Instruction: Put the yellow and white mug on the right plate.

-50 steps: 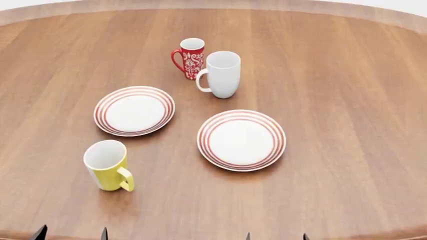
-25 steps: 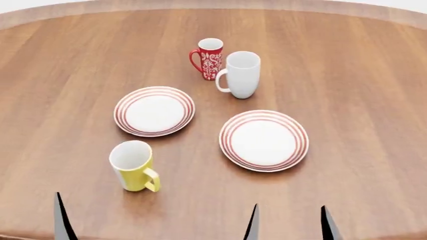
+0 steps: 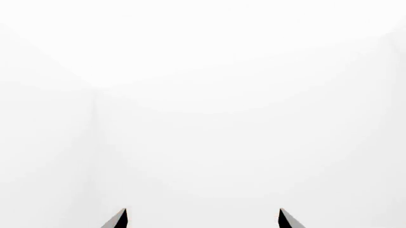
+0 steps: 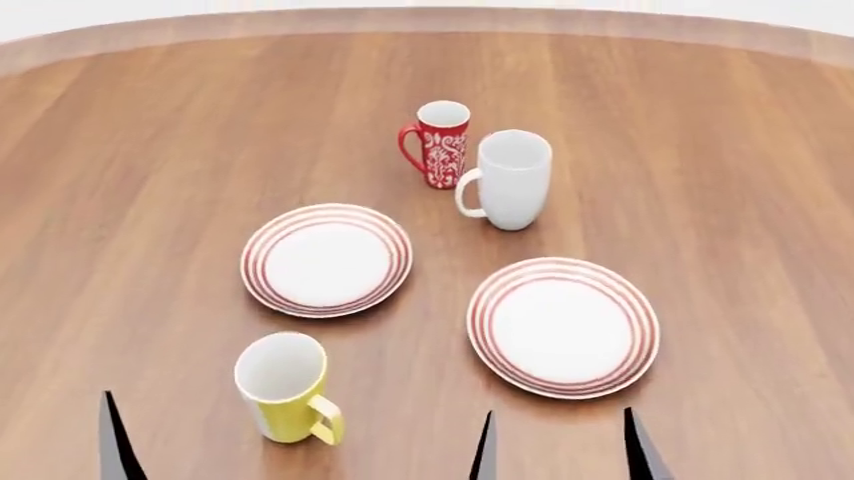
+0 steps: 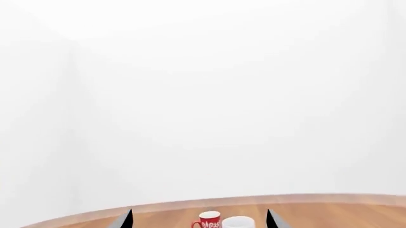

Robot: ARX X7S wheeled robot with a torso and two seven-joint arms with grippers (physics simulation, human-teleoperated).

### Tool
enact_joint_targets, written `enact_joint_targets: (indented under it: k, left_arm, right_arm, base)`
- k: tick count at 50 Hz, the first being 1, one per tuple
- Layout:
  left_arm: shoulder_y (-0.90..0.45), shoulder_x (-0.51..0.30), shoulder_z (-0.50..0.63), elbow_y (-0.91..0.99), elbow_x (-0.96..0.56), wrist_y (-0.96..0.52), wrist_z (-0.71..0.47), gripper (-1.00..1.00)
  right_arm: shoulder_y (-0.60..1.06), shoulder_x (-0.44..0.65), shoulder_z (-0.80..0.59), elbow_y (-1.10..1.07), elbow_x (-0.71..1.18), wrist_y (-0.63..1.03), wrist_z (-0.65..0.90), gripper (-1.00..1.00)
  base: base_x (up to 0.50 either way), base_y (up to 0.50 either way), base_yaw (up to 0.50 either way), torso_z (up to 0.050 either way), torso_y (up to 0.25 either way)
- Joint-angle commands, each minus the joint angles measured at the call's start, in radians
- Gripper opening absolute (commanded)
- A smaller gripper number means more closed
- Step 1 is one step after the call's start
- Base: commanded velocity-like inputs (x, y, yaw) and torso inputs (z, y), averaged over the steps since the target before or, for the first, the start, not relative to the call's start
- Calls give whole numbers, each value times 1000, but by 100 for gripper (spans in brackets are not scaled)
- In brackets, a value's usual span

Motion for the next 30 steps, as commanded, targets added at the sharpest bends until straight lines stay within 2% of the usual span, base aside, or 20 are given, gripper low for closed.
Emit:
enact_joint_targets:
  k: [1, 24, 30]
  left_arm:
    - [3, 10, -12, 1, 11, 4, 12, 100]
    - [4, -8, 10, -7, 10, 7, -10, 100]
    - [5, -12, 15, -2, 10, 3, -14, 100]
  right_arm:
    - [0, 0, -4, -4, -25, 1, -22, 100]
    - [2, 30, -57, -2, -34, 18, -33, 100]
    - [5, 36, -64, -3, -31, 23, -32, 100]
  base:
    - [500, -8, 0, 0, 0]
    - [498, 0, 0, 0, 0]
    - [49, 0, 0, 0, 0]
